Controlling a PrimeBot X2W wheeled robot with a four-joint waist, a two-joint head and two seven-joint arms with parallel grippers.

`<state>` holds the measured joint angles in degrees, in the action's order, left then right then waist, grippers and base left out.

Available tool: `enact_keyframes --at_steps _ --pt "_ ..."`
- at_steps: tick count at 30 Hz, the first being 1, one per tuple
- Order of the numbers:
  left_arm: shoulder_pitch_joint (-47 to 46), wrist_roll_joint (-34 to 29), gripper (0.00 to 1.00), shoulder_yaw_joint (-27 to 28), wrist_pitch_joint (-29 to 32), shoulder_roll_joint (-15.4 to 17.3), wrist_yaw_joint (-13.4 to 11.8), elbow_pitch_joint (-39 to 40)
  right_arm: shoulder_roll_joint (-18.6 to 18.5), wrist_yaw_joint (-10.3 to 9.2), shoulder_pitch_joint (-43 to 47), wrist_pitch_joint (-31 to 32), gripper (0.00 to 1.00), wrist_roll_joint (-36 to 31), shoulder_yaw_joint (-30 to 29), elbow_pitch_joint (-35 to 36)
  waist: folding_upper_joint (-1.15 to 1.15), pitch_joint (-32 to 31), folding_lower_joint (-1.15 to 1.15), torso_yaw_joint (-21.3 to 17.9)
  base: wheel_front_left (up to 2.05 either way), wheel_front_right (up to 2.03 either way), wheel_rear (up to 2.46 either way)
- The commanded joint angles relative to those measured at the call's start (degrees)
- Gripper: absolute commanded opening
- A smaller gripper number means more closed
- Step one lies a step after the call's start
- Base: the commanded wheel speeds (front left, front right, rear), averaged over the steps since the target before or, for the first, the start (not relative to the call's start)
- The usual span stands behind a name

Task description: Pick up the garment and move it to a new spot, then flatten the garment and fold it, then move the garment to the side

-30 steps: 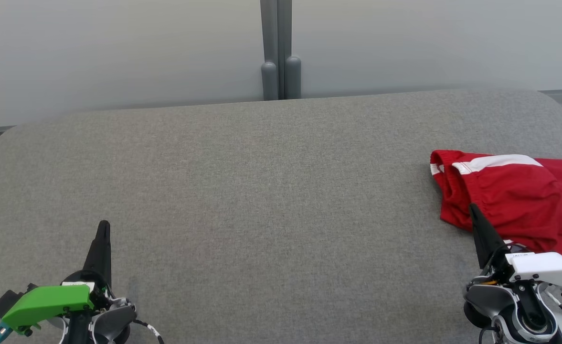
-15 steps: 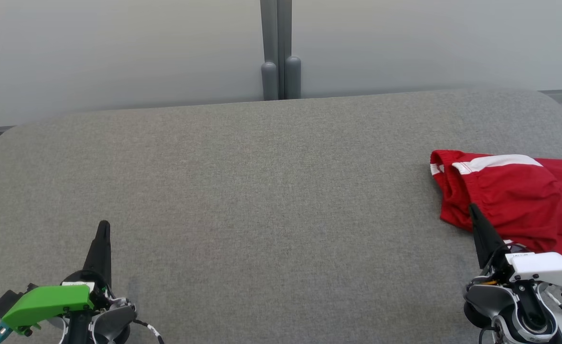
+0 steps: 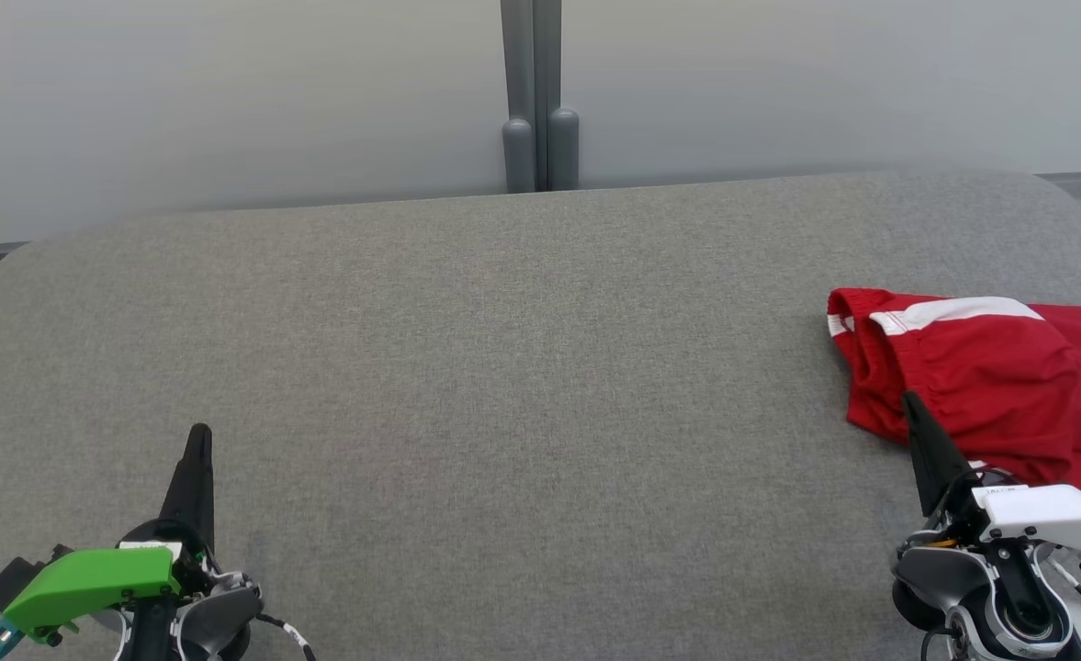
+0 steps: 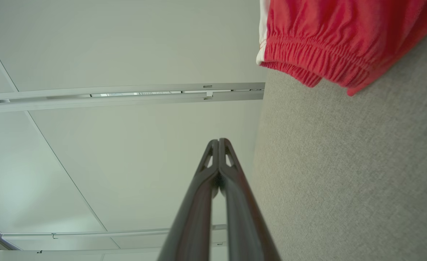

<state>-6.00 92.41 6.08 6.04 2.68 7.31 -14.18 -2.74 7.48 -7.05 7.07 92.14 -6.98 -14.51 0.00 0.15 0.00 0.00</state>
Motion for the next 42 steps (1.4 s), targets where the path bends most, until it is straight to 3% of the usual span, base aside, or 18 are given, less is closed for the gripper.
enact_keyframes --at_steps 1,42 --pt "-0.7 0.1 0.00 0.2 0.2 0.4 0.4 0.2 -0.3 0.02 0.7 0.2 0.00 0.3 -0.1 0.2 0.00 0.0 0.00 0.0 0.00 0.00 0.00" --pt "-0.7 0.1 0.00 0.2 0.2 0.4 0.4 0.2 -0.3 0.02 0.7 0.2 0.00 0.3 -0.1 0.2 0.00 0.0 0.00 0.0 0.00 0.00 0.00"
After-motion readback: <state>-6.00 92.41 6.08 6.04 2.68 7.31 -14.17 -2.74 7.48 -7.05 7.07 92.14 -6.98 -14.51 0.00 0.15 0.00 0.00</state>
